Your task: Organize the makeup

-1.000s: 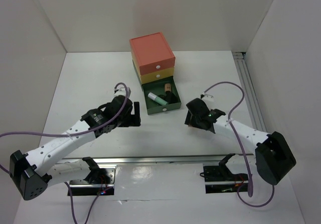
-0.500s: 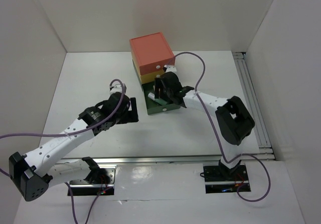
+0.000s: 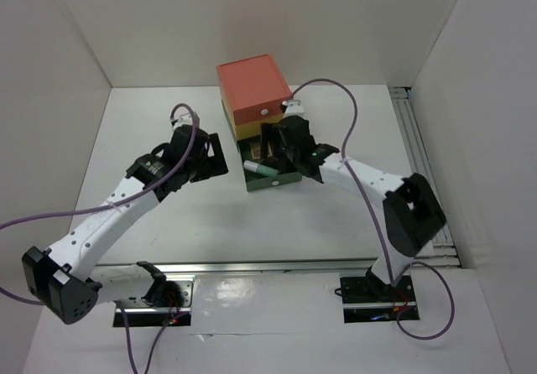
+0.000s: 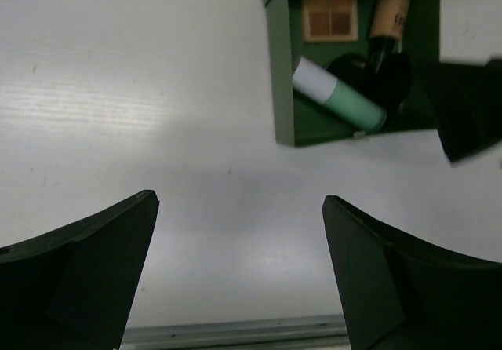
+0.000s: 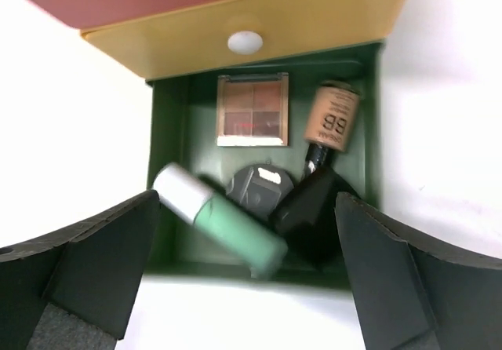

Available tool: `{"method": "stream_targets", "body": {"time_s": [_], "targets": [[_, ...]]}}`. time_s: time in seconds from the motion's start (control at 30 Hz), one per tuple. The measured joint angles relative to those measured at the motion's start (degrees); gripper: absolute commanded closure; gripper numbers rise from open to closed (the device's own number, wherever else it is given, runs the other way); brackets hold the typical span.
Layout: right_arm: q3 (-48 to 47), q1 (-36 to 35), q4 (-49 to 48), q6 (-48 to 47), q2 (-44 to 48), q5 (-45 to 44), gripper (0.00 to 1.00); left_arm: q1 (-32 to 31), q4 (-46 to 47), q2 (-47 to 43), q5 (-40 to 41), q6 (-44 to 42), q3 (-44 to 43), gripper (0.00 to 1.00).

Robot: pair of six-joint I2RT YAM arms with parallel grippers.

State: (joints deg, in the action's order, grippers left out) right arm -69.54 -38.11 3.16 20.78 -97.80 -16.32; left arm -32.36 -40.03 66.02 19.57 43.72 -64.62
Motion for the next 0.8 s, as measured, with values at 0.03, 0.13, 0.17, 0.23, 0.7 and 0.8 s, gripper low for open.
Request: {"method": "stream_targets", "body": {"time_s": [0.03, 0.13, 0.17, 0.23, 0.7, 0.8], "targets": [[1.92, 0.00, -0.17, -0.20, 2.93, 0.02, 0.00, 1.03, 0.07, 1.66, -0.28, -0.07, -2.05, 0.00], [8.33, -0.04, 0.04, -0.96, 12.98, 0.04, 0.07, 4.33, 0.94, 7.06, -1.66, -0.44, -9.05, 0.00], [10.34, -0.11, 0.02, -1.05, 16.22, 0.04, 0.07, 5.46, 1.62, 8.72, -2.38, -0.50, -11.30, 0.00], [13.94, -0.17, 0.63, -1.18, 21.73, 0.07, 0.10, 7.98, 2.86, 13.20, -4.37, -0.70, -17.07, 0.00], [31.06, -3.67, 1.95, 4.13, 30.84, 4.87, 0.51, 14.49, 7.98, 45.38, -11.32, -3.52, -50.53, 0.22], [32.59, -5.14, -0.24, 5.14, 29.62, 6.40, 0.42, 14.71, 7.65, 49.92, -11.69, -3.67, -53.33, 0.23]]}}
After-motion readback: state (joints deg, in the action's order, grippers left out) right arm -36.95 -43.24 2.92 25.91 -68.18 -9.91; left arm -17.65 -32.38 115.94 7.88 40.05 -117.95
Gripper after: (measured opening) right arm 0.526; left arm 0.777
